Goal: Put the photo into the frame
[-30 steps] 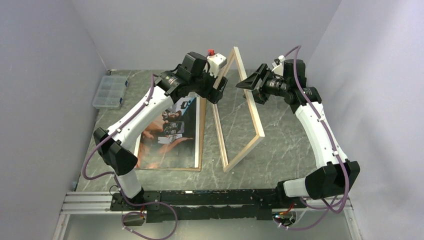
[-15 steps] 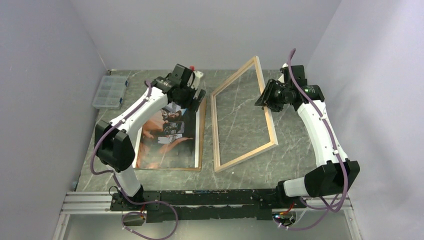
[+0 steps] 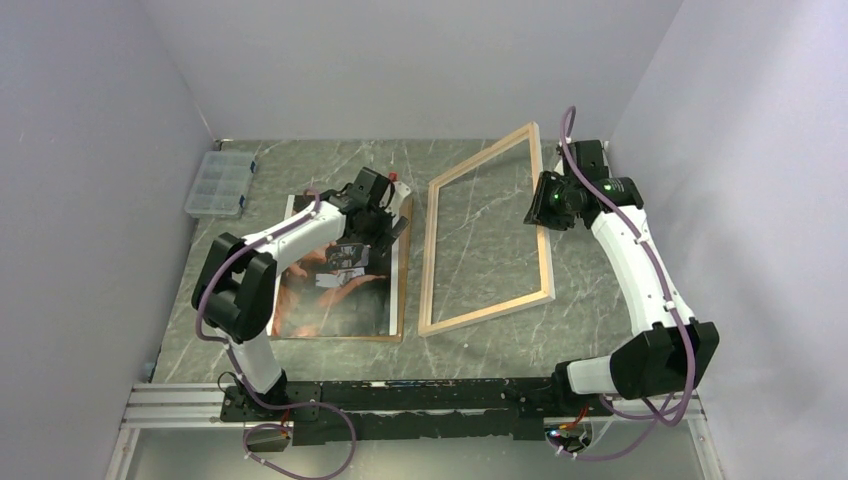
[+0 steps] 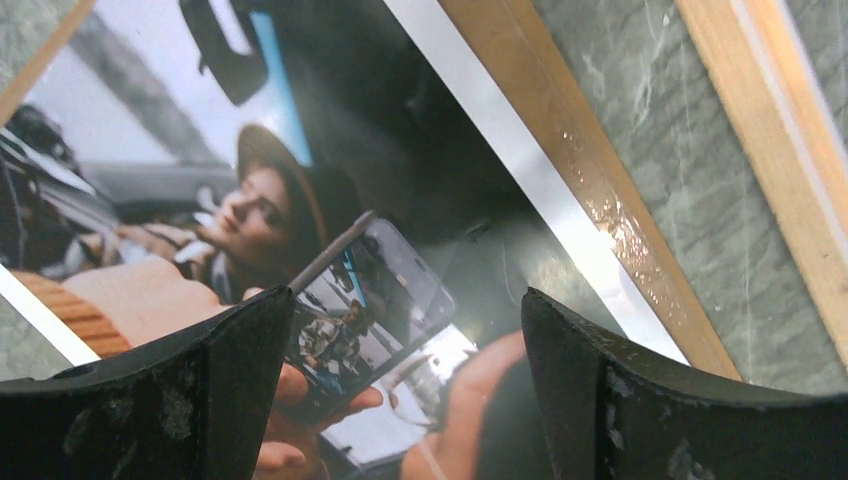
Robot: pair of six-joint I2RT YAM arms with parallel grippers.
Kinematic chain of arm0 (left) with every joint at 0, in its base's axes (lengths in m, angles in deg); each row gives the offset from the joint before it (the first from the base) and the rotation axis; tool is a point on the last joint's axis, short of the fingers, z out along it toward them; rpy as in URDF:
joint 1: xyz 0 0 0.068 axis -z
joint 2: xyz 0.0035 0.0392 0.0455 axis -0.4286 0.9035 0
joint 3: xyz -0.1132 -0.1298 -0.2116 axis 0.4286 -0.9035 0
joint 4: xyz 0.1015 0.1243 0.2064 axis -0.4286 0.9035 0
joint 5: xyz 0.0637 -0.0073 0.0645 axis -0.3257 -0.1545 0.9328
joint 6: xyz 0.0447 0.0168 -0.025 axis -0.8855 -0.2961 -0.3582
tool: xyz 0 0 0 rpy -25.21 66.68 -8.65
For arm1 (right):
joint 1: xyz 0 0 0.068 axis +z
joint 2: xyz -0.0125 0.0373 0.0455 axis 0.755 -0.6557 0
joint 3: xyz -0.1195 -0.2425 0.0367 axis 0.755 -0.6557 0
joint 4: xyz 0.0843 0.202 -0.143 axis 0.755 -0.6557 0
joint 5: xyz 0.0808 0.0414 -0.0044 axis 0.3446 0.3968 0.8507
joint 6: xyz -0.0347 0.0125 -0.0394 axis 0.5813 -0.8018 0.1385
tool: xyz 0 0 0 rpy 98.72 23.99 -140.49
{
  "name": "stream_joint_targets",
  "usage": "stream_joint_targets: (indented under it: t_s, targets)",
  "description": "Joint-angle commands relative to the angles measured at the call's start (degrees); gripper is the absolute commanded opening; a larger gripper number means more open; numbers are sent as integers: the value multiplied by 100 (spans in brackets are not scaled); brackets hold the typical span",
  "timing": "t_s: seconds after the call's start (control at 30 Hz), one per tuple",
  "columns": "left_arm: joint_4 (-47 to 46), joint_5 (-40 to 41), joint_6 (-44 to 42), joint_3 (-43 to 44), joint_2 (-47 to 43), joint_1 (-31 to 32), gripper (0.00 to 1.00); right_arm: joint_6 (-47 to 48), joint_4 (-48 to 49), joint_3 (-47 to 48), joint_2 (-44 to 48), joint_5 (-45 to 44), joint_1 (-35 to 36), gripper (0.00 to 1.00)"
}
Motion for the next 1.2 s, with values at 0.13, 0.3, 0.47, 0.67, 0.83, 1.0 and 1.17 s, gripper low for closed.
stream_joint_targets:
  t_s: [0.13, 0.3, 0.47, 0.67, 0.83, 1.0, 1.17]
  targets:
    - [-529, 97, -165, 178, 84, 57, 89, 375, 102, -684, -257, -672, 59, 24]
    - [-272, 87, -148, 345, 211, 66, 90, 289, 133, -785, -683, -1013, 227, 25]
    - [-530, 229, -317, 188, 231, 66, 90, 333, -55, -502, -1041, -1606, 419, 26]
    - [-569, 246, -355, 257, 454, 66, 90, 297, -120, -466, -1412, -1898, 483, 28]
    - [-710, 401, -420, 172, 560, 61, 89, -21, -265, -341, -1933, -2124, 493, 31]
    - [-869, 468, -466, 35, 540, 65, 89, -506, -169, -421, -2261, -2488, 497, 36]
    - [-1019, 452, -522, -159, 495, 66, 89, -674, -77, -445, -2495, -2656, 491, 40]
